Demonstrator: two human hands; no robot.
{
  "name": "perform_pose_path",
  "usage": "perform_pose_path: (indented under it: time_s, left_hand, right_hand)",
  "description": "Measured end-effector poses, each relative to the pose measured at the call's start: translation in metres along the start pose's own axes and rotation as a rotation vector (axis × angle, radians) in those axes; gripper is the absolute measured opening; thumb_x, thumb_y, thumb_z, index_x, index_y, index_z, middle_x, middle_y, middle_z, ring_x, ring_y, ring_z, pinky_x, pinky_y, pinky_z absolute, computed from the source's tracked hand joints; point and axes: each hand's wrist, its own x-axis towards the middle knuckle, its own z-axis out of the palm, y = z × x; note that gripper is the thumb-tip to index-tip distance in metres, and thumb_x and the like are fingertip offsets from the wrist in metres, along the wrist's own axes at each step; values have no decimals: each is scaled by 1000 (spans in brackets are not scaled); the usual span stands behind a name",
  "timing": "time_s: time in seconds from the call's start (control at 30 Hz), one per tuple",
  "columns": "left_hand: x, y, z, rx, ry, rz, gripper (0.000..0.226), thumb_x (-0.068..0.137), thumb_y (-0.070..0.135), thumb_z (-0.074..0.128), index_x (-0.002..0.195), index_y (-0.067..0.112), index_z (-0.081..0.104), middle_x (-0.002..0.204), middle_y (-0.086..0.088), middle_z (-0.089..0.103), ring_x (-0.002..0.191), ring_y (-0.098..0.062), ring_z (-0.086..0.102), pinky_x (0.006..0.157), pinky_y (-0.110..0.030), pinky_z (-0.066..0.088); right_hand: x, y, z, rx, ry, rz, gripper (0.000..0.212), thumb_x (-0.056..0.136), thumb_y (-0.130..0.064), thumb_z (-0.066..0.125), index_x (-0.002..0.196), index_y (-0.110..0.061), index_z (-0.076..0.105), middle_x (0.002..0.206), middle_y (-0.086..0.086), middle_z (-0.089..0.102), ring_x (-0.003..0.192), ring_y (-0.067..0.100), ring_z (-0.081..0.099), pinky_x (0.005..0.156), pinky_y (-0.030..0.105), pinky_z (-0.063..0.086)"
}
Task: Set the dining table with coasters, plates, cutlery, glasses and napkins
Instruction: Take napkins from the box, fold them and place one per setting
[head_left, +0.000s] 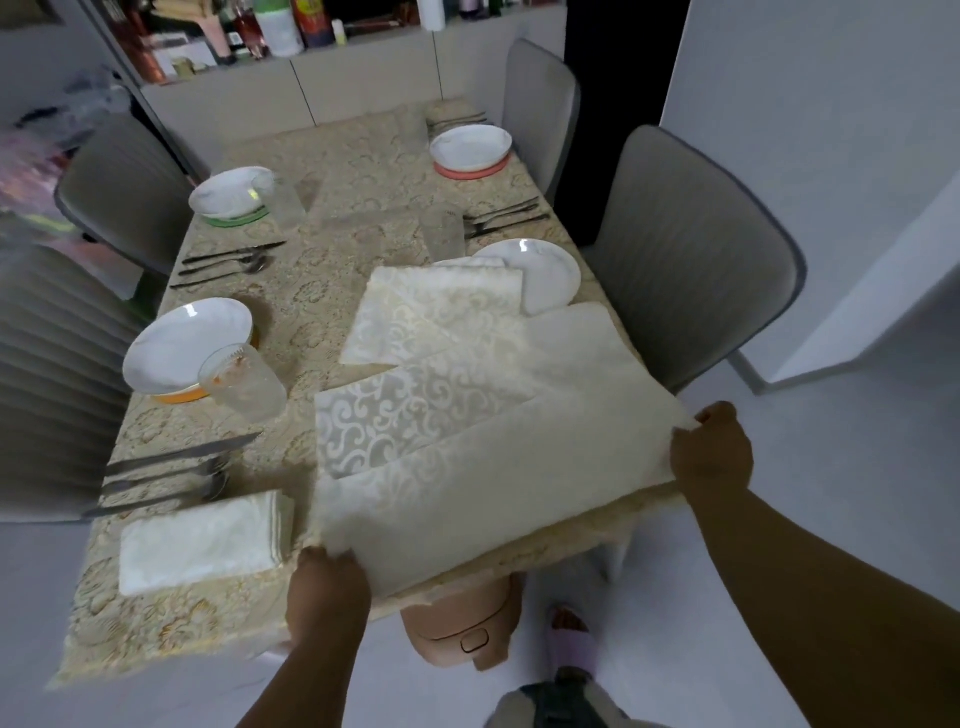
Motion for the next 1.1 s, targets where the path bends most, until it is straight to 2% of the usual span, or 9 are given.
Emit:
perform_pose_path:
  time_s: [0.13,0.23,0.37,0.43,0.6,0.77,0.87,0.93,1.1]
  left_hand:
    - [-2,-5,-4,34,-3,40,32,92,17,48,117,-2,53,113,-24,62,104,-40,59,87,-43,47]
    - [-7,-5,-7,137,60,73,34,85,10,50,116,-4,50,111,-26,59,102,-44,56,85,-48,48]
    - [-10,4,-3,209,223,460,27,71,-3,67,96,-3,58,92,-26,59,84,-43,56,68,-47,50]
    - [-4,18,-2,158,186,573,28,75,-1,66,102,0,61,99,-23,60,91,-42,57,74,-46,51]
    - [21,53,1,143,4,632,34,91,6,54,125,6,54,128,-15,52,115,-33,52,93,-41,44]
    - [53,71,1,471,-12,623,40,94,27,54,132,19,47,130,-8,51,119,-29,45,97,-38,40]
    - [72,80,2,552,-111,602,37,92,38,57,123,19,51,121,-7,56,117,-30,44,97,-41,41]
    - [83,83,2,568,-186,627,27,91,39,57,110,20,59,112,-7,61,110,-31,47,95,-43,43]
    - [84,89,-1,511,-294,692,14,89,37,63,88,23,64,96,-1,62,97,-25,55,86,-41,48]
  right_hand:
    - [-14,22,-2,-63,-37,38,31,89,-12,60,113,0,45,107,22,60,99,40,58,83,45,48]
    - [-21,28,1,-290,31,-19,43,79,-20,71,111,-1,49,107,21,56,103,39,52,82,45,45]
    - [-20,13,8,-430,113,-223,44,77,-24,72,114,-6,54,112,18,55,107,36,47,88,43,39]
    - [-17,-2,17,-364,17,-301,37,83,-23,68,115,-10,55,119,15,54,113,33,47,96,42,38]
    - [-7,-36,45,-403,-235,-529,30,93,-27,55,122,-19,52,128,6,50,118,24,46,102,36,36]
    - [26,-55,63,-586,-394,-690,43,90,-39,56,130,-27,46,141,3,41,129,25,36,106,39,29]
    - [46,-67,61,-775,-497,-704,46,86,-53,56,124,-29,48,134,7,42,125,28,36,104,41,28]
    - [57,-74,58,-918,-575,-723,52,86,-58,52,129,-28,47,138,8,38,128,30,33,105,42,26]
    - [68,-80,48,-1149,-765,-756,51,90,-56,48,130,-24,52,136,4,46,125,26,41,103,40,30]
